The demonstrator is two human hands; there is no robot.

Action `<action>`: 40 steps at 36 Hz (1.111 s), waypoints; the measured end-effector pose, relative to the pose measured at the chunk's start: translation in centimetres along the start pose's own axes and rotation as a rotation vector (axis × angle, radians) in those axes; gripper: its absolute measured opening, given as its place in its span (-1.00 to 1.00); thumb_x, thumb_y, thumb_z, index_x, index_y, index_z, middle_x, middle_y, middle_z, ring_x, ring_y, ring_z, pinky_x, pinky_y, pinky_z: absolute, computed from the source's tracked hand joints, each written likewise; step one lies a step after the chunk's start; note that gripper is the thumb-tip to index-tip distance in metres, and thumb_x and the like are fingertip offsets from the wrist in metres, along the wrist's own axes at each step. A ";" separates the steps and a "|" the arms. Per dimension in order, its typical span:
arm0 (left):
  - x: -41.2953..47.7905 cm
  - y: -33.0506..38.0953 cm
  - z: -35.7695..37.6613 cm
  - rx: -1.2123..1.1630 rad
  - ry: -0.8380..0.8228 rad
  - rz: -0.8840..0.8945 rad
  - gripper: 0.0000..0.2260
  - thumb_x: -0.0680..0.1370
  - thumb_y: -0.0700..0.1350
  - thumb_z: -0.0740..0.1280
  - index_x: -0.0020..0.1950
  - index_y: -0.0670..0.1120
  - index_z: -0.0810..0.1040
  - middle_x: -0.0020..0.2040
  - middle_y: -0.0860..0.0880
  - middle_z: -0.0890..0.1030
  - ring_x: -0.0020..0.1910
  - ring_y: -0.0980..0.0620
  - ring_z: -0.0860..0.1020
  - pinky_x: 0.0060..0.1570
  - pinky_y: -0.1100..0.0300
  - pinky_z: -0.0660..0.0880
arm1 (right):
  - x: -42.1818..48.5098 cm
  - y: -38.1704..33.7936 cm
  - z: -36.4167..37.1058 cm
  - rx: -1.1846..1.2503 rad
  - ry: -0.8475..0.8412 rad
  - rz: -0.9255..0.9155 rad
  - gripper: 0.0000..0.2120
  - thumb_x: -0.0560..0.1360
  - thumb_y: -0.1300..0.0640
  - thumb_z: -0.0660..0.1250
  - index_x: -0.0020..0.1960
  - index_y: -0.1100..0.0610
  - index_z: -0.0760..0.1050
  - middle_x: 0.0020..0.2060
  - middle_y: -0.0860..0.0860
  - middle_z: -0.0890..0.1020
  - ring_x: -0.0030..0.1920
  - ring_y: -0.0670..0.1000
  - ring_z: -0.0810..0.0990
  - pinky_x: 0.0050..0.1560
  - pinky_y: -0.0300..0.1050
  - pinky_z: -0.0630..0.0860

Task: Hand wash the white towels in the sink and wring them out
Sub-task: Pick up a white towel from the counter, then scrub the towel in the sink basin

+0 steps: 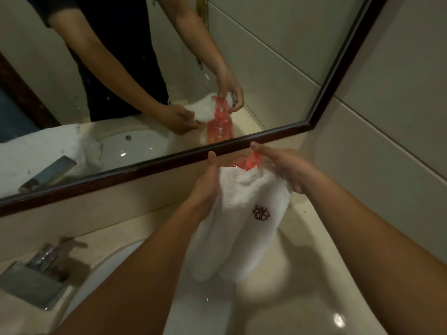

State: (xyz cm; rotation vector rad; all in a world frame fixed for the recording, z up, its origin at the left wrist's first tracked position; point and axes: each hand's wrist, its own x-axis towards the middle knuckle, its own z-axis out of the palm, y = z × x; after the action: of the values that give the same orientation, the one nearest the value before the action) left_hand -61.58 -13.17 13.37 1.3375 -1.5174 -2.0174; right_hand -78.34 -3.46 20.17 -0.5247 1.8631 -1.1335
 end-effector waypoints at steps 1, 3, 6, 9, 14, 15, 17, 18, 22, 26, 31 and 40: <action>-0.2 0.3 0.2 -0.012 -0.015 0.019 -0.07 0.41 0.69 0.01 0.27 0.01 0.72 0.22 -0.05 0.73 0.29 -0.09 0.65 0.47 -0.14 0.44 | 0.0 -0.1 0.1 -0.001 0.002 0.000 -0.53 0.32 -0.38 0.61 -0.09 0.03 0.81 -0.02 0.07 0.80 0.13 0.18 0.74 0.41 0.25 0.55; -0.6 0.7 0.5 -0.001 -0.019 0.058 -0.16 0.53 0.59 -0.05 0.17 -0.01 0.75 0.12 -0.04 0.77 0.20 -0.06 0.70 0.42 -0.09 0.50 | 0.1 -0.2 0.0 -0.026 0.004 -0.003 -0.61 0.41 -0.28 0.59 -0.13 0.06 0.80 -0.10 0.06 0.80 0.07 0.15 0.76 0.38 0.19 0.57; -0.9 1.3 1.1 -0.039 -0.022 0.101 -0.27 0.64 0.45 -0.08 0.03 0.04 0.77 0.01 0.00 0.78 0.11 -0.01 0.73 0.34 0.00 0.55 | 0.3 -0.1 -0.1 -0.033 -0.004 0.001 -0.57 0.39 -0.29 0.60 -0.07 0.08 0.80 -0.09 0.07 0.80 0.07 0.17 0.76 0.34 0.19 0.60; -0.9 1.2 1.5 -0.065 -0.042 0.121 -0.25 0.63 0.45 -0.09 0.13 0.02 0.76 0.08 -0.04 0.78 0.14 -0.02 0.73 0.39 -0.06 0.53 | 0.5 0.0 -0.3 -0.024 0.008 0.015 -0.54 0.38 -0.27 0.61 0.00 0.11 0.78 -0.11 0.10 0.80 0.03 0.19 0.77 0.26 0.19 0.65; -0.3 0.8 1.3 -0.095 -0.068 0.108 -0.17 0.55 0.53 -0.08 0.25 0.00 0.73 0.16 -0.06 0.76 0.20 -0.04 0.71 0.42 -0.07 0.51 | 0.6 -0.1 -0.3 -0.002 0.012 0.028 -0.59 0.37 -0.22 0.63 -0.06 0.13 0.78 -0.13 0.12 0.80 -0.01 0.21 0.78 0.24 0.23 0.66; -0.2 0.8 1.3 -0.097 -0.076 0.105 -0.15 0.50 0.56 -0.06 0.27 0.00 0.73 0.18 -0.06 0.75 0.22 -0.05 0.70 0.44 -0.08 0.49 | 0.6 -0.2 -0.3 0.000 0.011 0.032 -0.59 0.37 -0.20 0.64 -0.07 0.14 0.78 -0.13 0.13 0.80 -0.02 0.22 0.78 0.23 0.23 0.66; 0.0 0.6 1.3 -0.127 -0.086 0.103 -0.11 0.42 0.60 -0.02 0.29 0.01 0.72 0.22 -0.09 0.73 0.26 -0.07 0.69 0.46 -0.10 0.47 | 0.5 -0.3 -0.3 0.004 0.012 0.031 -0.59 0.37 -0.16 0.65 -0.06 0.17 0.77 -0.13 0.15 0.79 -0.03 0.22 0.78 0.23 0.24 0.67; 0.2 0.4 1.3 -0.150 -0.085 0.102 -0.10 0.40 0.61 0.00 0.29 0.00 0.72 0.24 -0.10 0.73 0.27 -0.09 0.68 0.47 -0.11 0.46 | 0.5 -0.3 -0.3 0.008 0.011 0.031 -0.60 0.37 -0.15 0.66 -0.06 0.18 0.77 -0.13 0.16 0.79 -0.03 0.22 0.78 0.23 0.24 0.67; 0.5 0.2 1.3 -0.173 -0.067 0.102 -0.08 0.34 0.64 0.04 0.24 -0.01 0.74 0.22 -0.11 0.73 0.26 -0.12 0.68 0.46 -0.13 0.46 | 0.6 -0.2 -0.3 0.038 -0.004 0.020 -0.68 0.39 -0.12 0.65 -0.18 0.14 0.78 -0.14 0.16 0.79 -0.03 0.21 0.78 0.23 0.22 0.67; 0.7 0.0 1.4 -0.176 -0.081 0.108 -0.03 0.29 0.69 0.06 0.28 0.00 0.73 0.24 -0.11 0.73 0.27 -0.11 0.68 0.46 -0.12 0.46 | 1.3 0.2 -0.3 0.032 -0.027 0.002 -0.69 0.43 -0.14 0.62 -0.28 0.10 0.76 -0.15 0.13 0.79 -0.05 0.18 0.77 0.23 0.21 0.66; 0.9 -0.3 1.4 -0.210 -0.069 0.091 0.05 0.19 0.72 0.15 0.28 -0.05 0.72 0.23 -0.14 0.73 0.26 -0.13 0.68 0.46 -0.12 0.46 | 1.4 0.6 -0.2 -0.011 -0.010 -0.005 -0.50 0.31 -0.28 0.64 -0.05 0.14 0.77 -0.12 0.11 0.80 0.01 0.19 0.77 0.26 0.25 0.64; -0.2 -0.1 1.0 -0.183 -0.054 0.031 -0.08 0.43 0.67 -0.01 0.31 0.03 0.72 0.28 -0.10 0.71 0.33 -0.11 0.64 0.51 -0.11 0.41 | 1.1 1.9 -1.3 0.157 -0.054 0.137 -0.02 0.02 -0.52 0.65 0.20 0.14 0.72 0.12 0.15 0.77 0.15 0.22 0.75 0.33 0.24 0.61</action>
State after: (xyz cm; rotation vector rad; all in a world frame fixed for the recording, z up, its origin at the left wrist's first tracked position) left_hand -62.27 -12.38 13.37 1.1910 -1.3297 -2.1307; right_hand -79.88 -2.62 18.26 -0.3300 1.7191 -1.1506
